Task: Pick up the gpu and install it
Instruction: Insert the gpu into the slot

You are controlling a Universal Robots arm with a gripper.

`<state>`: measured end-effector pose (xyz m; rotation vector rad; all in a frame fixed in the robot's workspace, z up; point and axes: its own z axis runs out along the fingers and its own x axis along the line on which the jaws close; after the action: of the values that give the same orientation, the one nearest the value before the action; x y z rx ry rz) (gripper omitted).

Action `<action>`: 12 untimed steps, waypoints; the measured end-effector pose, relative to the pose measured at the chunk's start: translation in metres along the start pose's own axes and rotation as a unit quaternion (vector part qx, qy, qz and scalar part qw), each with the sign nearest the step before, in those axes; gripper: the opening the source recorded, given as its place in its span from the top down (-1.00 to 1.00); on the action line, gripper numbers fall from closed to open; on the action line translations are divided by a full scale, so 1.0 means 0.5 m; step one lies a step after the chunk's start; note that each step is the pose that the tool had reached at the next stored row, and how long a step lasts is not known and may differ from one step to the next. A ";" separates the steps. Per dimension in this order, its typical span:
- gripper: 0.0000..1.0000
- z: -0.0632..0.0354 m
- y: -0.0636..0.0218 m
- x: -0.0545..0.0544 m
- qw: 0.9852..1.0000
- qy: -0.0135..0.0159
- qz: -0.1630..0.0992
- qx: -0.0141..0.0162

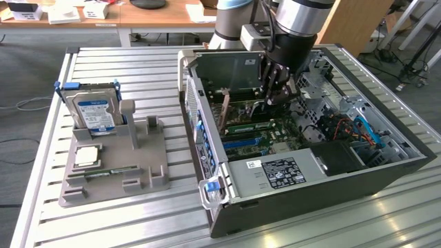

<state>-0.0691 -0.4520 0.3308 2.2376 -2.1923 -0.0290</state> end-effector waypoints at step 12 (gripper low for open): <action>0.46 0.004 0.002 0.000 1.000 0.000 0.000 0.000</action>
<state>-0.0702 -0.4521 0.3287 2.2382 -2.1921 -0.0292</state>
